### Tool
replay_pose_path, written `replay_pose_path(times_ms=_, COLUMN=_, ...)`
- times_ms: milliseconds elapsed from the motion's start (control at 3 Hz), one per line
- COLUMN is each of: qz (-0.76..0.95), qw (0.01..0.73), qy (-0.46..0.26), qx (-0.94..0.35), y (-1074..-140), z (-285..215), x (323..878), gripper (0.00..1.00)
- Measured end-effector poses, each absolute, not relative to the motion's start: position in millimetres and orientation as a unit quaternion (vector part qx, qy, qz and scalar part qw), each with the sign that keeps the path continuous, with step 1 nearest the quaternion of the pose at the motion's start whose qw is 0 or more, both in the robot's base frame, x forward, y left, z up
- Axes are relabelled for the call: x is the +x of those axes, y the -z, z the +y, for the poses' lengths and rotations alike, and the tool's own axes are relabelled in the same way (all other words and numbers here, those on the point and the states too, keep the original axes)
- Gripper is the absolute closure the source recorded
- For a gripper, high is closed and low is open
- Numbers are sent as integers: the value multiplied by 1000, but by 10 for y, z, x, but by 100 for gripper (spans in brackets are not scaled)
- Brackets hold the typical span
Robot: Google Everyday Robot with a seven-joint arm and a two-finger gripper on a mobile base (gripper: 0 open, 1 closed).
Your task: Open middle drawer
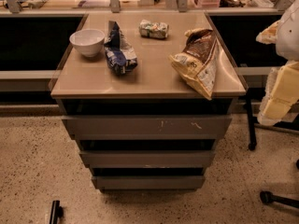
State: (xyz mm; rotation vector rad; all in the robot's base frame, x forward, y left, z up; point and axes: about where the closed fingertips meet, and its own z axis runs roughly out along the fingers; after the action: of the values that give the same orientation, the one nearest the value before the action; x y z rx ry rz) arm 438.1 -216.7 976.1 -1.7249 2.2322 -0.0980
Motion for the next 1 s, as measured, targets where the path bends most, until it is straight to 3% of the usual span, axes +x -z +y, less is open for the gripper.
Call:
replay_pose_path(times_ms=667, qz=790, qw=173, qy=27, qx=-587, y=-9568, z=-2188, x=4323, gripper=0)
replay_pose_path(times_ms=1000, qz=820, qw=194, qy=-22, qx=-538, y=-8978, z=-2170, x=4184, gripper=0)
